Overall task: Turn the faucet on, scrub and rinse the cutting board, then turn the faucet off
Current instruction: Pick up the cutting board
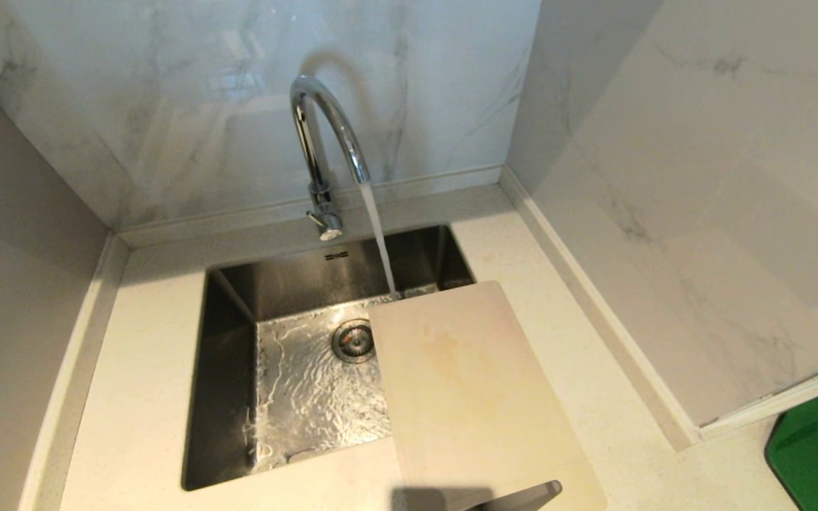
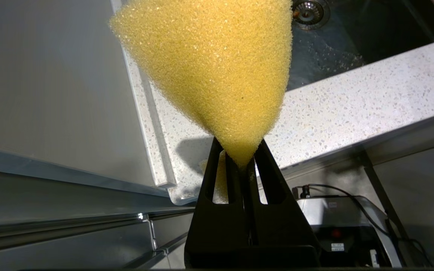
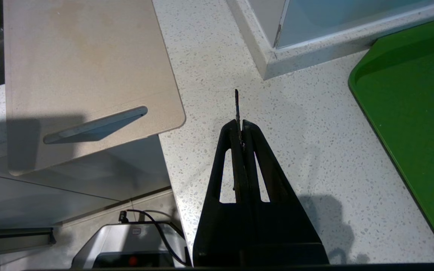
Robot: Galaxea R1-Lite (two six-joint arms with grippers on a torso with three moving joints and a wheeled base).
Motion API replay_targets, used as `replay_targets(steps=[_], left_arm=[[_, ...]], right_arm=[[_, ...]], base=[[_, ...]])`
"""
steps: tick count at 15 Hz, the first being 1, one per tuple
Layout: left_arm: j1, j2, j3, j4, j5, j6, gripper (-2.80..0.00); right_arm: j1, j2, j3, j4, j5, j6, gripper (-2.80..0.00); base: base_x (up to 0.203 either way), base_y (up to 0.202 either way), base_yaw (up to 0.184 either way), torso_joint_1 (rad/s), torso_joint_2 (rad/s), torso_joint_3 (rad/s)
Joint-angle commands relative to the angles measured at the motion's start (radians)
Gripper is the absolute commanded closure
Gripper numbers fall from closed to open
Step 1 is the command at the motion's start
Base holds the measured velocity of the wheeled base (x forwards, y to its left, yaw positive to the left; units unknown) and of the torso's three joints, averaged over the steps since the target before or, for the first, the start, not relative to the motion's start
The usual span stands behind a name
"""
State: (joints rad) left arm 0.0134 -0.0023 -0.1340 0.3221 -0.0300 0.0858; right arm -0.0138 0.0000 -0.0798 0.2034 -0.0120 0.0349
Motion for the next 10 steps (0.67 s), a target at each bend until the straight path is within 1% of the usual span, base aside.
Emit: replay_targets(steps=[1, 2, 4, 6, 10], left_arm=[[0.0, -0.001, 0.007, 0.0, 0.007, -0.001, 0.0], [0.0, -0.001, 0.007, 0.0, 0.008, -0.014, 0.0], [0.0, -0.001, 0.005, 0.0, 0.021, -0.078, 0.0], [0.0, -0.001, 0.005, -0.002, 0.035, -0.084, 0.0], [0.0, -0.001, 0.005, -0.002, 0.035, -0.084, 0.0]], right_arm=[[0.0, -0.002, 0.0, 0.002, 0.0, 0.0, 0.0], [0.0, -0.002, 0.0, 0.001, -0.001, 0.0, 0.0], [0.0, -0.002, 0.0, 0.001, 0.0, 0.0, 0.0], [0.0, -0.002, 0.0, 0.002, 0.0, 0.0, 0.0], [0.001, -0.002, 0.0, 0.001, 0.0, 0.0, 0.0]], base=[[0.0, 0.0, 0.0, 0.0, 0.0, 0.0], [0.0, 0.0, 0.0, 0.0, 0.0, 0.0], [0.0, 0.0, 0.0, 0.0, 0.0, 0.0], [0.0, 0.0, 0.0, 0.0, 0.0, 0.0], [0.0, 0.0, 0.0, 0.0, 0.0, 0.0]])
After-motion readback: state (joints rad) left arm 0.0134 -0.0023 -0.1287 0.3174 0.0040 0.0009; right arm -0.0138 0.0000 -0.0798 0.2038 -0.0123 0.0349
